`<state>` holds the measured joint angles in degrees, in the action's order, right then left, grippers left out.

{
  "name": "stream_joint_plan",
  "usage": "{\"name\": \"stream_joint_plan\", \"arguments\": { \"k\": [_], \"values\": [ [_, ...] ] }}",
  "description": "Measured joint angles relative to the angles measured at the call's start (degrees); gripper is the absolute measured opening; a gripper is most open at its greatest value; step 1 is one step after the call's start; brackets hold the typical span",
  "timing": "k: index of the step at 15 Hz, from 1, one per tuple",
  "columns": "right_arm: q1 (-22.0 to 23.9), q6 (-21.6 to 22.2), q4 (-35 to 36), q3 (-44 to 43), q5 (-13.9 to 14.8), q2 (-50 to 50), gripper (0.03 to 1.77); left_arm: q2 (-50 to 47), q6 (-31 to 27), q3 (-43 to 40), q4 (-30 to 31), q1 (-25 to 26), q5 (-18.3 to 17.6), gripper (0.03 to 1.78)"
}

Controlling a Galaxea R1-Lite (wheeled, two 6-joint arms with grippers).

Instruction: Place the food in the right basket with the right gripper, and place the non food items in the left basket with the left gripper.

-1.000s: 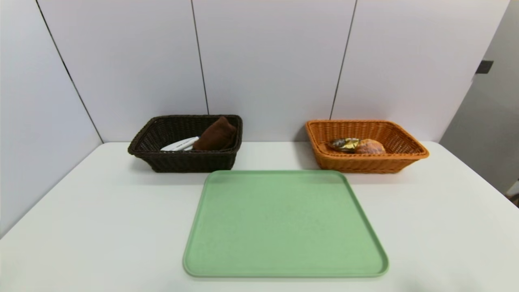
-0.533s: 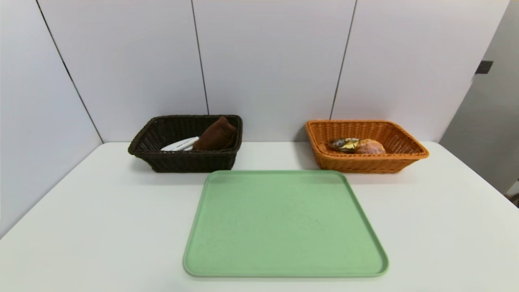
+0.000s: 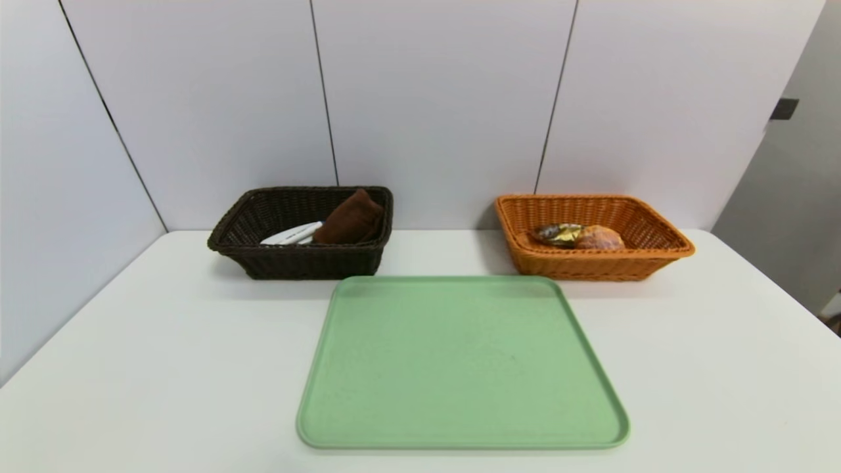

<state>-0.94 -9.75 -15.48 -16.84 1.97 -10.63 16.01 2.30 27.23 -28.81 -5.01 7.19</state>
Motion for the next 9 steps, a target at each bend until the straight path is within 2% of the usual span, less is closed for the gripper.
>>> {"name": "stream_joint_plan", "arguments": {
  "k": [2,3,6,9],
  "values": [
    [0.34,-0.24,0.00,1.35,-1.10,3.88,1.70,-0.11,-4.73,-3.43,8.23,0.02,0.11,1.69],
    [0.43,-0.38,-0.02,1.99,-1.32,5.56,1.70,-0.13,-5.77,-4.33,9.81,0.02,0.02,1.69],
    [0.54,-1.10,-0.09,3.72,-1.43,9.03,1.70,-0.44,-6.62,-5.02,9.65,3.00,-1.27,1.69],
    [0.56,-1.21,0.02,4.46,-1.27,10.34,1.70,-2.06,-8.56,-6.31,7.95,6.91,-5.62,1.69]
  ]
}}
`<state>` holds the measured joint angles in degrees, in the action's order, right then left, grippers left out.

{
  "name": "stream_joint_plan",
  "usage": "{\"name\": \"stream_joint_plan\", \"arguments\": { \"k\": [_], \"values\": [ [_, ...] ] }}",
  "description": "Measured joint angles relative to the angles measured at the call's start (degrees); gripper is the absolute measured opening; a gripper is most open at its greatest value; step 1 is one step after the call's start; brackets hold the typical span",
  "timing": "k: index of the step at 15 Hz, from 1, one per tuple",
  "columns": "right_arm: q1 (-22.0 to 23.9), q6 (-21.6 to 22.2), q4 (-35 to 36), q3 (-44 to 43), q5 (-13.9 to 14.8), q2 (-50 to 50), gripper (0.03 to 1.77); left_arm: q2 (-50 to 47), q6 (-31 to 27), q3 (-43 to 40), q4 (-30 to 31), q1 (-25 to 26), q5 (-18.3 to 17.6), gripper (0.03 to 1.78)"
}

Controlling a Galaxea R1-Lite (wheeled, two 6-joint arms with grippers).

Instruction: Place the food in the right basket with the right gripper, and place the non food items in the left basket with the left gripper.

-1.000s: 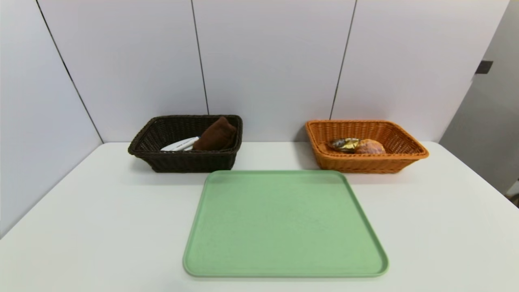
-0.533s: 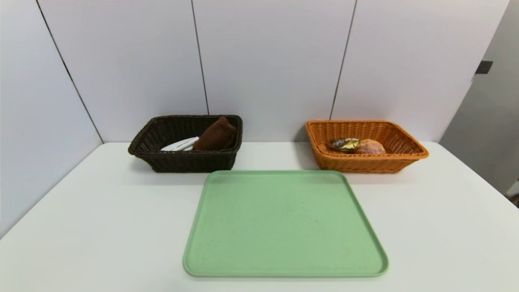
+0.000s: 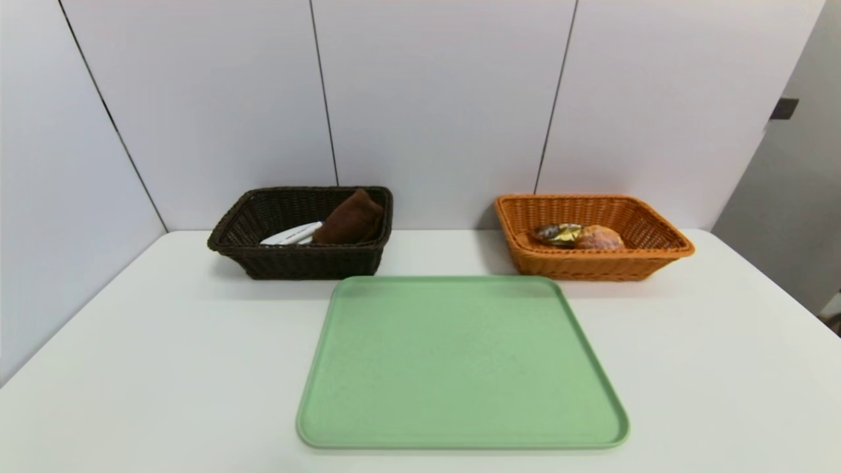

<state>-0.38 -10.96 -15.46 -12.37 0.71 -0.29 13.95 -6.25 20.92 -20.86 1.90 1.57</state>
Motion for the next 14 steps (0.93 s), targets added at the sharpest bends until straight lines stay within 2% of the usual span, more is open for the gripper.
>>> {"name": "stream_joint_plan", "arguments": {
  "k": [2,4,7,9,10,14],
  "values": [
    [0.02,0.13,1.51,0.69,0.30,0.29,1.70,-1.41,0.06,-2.01,0.52,0.22,-0.30,1.69],
    [0.00,0.07,6.58,3.56,0.34,0.37,1.70,-2.93,0.44,-5.71,3.33,-0.01,-1.55,1.69],
    [0.02,-0.54,17.60,10.20,0.17,0.37,1.70,-5.05,0.15,-14.75,16.32,-0.41,-2.23,1.69],
    [0.02,-0.65,19.66,11.82,-0.22,0.37,1.70,-6.03,0.06,-19.25,26.11,-0.56,-2.10,1.69],
    [0.00,-0.65,18.90,12.11,-0.38,0.37,1.70,-6.60,0.09,-20.08,27.14,-0.59,-1.87,1.69],
    [0.00,-0.56,18.79,12.32,-0.44,0.37,1.70,-10.92,0.56,-20.76,21.13,-0.69,-2.23,1.69]
  ]
}}
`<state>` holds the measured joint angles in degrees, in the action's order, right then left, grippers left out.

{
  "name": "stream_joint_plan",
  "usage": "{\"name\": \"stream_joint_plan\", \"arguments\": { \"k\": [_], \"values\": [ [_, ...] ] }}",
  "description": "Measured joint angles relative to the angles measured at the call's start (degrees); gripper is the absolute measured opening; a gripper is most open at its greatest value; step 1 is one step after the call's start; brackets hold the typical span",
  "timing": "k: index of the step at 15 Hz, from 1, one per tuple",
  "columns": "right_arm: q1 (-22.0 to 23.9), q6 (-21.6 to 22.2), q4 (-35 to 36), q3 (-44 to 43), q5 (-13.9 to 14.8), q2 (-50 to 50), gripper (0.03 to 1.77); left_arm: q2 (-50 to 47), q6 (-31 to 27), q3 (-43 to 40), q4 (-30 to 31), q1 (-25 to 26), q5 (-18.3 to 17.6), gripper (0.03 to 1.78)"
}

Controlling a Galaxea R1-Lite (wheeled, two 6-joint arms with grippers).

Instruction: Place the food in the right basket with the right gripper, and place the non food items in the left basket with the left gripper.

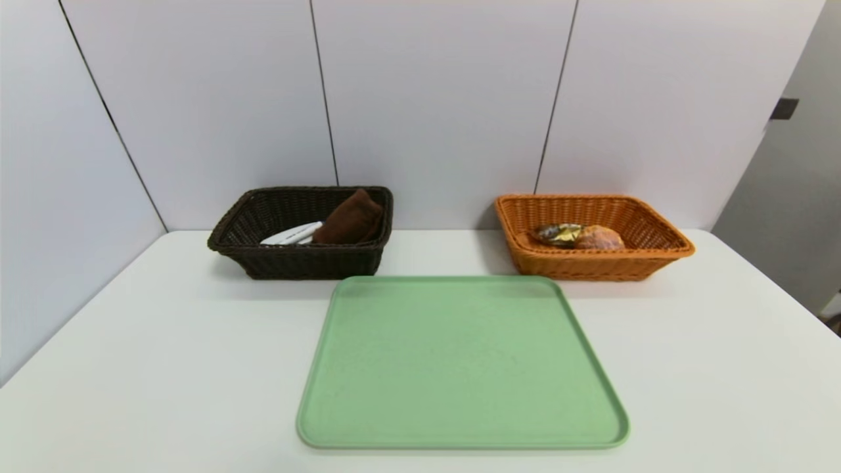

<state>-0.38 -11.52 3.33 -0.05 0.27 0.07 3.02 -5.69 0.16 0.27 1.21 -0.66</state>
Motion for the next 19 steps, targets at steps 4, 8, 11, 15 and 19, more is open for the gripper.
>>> {"name": "stream_joint_plan", "arguments": {
  "k": [4,8,11,15,19],
  "values": [
    [-0.02,-0.07,0.00,0.02,-0.09,0.00,1.70,-2.51,2.95,0.15,-1.11,-0.27,0.22,1.69],
    [0.00,-0.18,-2.95,0.05,-3.73,0.00,1.70,-2.95,3.61,-0.13,-0.24,-0.27,0.30,1.69],
    [-0.02,6.60,-3.60,0.05,-2.58,0.00,1.70,-3.00,3.68,-0.16,-0.22,-0.27,0.39,1.69],
    [0.00,6.73,-3.68,0.02,-2.46,0.00,1.70,-3.00,3.68,-0.16,-0.20,-0.27,0.37,1.69],
    [0.02,5.81,-3.43,0.02,-2.66,0.00,1.70,-3.00,3.68,-0.16,-0.20,-0.27,0.37,1.69]
  ]
}}
